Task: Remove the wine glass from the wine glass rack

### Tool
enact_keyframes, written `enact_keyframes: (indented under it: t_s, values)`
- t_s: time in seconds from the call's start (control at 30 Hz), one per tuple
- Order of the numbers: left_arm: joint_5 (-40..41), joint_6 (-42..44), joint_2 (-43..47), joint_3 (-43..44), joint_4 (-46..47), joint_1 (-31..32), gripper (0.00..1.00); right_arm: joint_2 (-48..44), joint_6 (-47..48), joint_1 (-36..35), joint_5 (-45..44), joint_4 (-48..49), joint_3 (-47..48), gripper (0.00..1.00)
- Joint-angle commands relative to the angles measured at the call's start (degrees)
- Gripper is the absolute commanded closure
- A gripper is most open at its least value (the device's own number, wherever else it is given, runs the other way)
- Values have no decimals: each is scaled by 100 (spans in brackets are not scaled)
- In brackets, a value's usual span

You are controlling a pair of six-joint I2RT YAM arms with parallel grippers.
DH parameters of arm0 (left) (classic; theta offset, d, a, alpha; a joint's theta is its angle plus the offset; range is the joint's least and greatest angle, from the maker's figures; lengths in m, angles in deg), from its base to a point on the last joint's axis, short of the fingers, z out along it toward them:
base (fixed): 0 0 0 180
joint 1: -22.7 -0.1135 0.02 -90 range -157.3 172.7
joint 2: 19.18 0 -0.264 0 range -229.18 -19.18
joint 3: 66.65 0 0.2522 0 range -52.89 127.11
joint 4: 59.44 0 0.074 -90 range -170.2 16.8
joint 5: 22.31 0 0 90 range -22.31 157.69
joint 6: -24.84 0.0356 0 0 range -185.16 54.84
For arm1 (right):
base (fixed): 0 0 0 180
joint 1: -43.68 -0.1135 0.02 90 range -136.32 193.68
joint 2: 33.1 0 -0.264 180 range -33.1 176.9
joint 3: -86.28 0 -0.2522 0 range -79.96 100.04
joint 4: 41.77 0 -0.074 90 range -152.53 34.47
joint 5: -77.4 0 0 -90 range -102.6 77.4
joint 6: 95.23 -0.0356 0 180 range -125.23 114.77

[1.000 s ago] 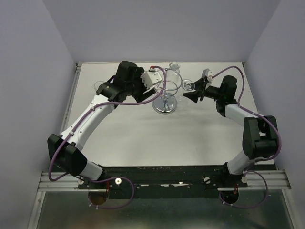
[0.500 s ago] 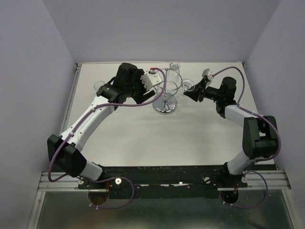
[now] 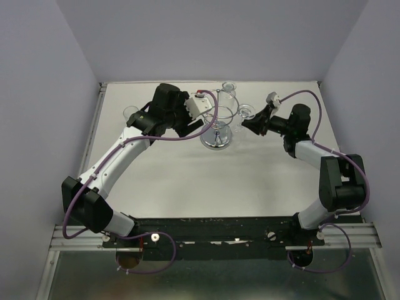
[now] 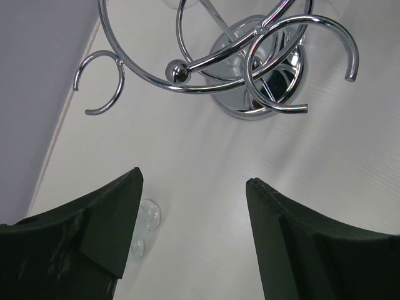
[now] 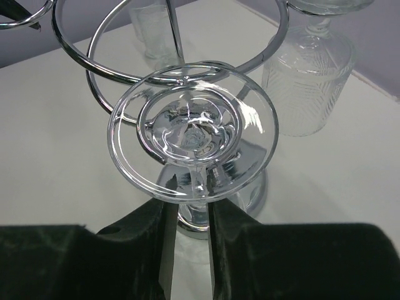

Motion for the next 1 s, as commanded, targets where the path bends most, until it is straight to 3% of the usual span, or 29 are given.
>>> enact_keyframes:
  t_s: [0.0,0.33,0.57,0.73,0.97]
  values:
    - [6,-36,25,72,71,37,18,-6,-104,-43,-86,406,-11,65]
    - [33,-28,-62,134,19,37,18,240,-271,-131,-113,512,173,61]
    - [33,-1,-159,204,1,37,18,214,-315,-149,-271,591,165,76]
    - [6,-19,-229,239,10,37,18,83,-288,-149,-402,696,68,99]
    - [-11,16,-230,196,89,37,18,-216,-18,-140,-868,644,-20,99]
